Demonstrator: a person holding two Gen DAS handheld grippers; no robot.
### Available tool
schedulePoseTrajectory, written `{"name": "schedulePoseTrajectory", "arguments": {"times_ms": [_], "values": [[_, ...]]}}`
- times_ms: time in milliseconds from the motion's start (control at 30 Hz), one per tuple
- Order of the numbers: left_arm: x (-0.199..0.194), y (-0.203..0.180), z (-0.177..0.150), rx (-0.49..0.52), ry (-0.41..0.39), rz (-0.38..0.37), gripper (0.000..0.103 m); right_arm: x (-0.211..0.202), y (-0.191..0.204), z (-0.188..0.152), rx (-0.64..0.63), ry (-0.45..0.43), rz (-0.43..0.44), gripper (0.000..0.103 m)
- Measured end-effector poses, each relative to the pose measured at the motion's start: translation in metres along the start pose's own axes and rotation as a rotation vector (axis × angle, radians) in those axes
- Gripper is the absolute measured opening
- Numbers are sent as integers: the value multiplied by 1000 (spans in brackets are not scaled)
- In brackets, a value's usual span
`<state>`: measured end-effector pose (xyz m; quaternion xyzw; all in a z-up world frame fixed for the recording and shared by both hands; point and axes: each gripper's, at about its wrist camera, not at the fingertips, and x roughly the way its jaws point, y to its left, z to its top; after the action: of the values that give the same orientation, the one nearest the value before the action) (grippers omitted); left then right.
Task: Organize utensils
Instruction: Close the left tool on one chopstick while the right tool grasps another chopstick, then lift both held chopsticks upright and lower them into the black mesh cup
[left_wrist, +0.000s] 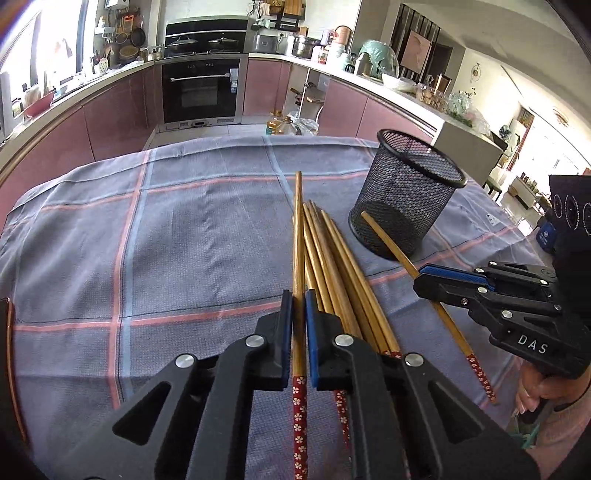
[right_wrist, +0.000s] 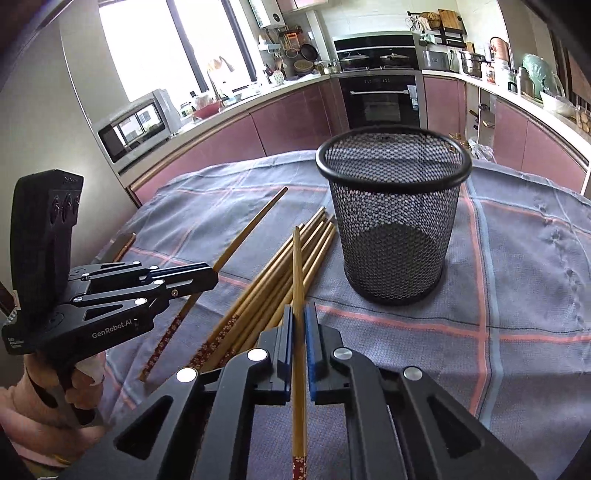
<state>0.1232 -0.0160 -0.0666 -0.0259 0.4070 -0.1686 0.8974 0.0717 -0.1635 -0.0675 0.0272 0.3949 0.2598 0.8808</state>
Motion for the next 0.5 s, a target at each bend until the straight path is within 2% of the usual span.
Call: {"name": "schedulePoseTrajectory", "arguments": {"times_ms": [233,500], "values": [[-47,-7,19,8,-92,-87,8,-38,-7,15,25,-115,75,6],[-95,-13,41,19,-194,-178,8,-72,-19,40,23,-240,113,5]]}}
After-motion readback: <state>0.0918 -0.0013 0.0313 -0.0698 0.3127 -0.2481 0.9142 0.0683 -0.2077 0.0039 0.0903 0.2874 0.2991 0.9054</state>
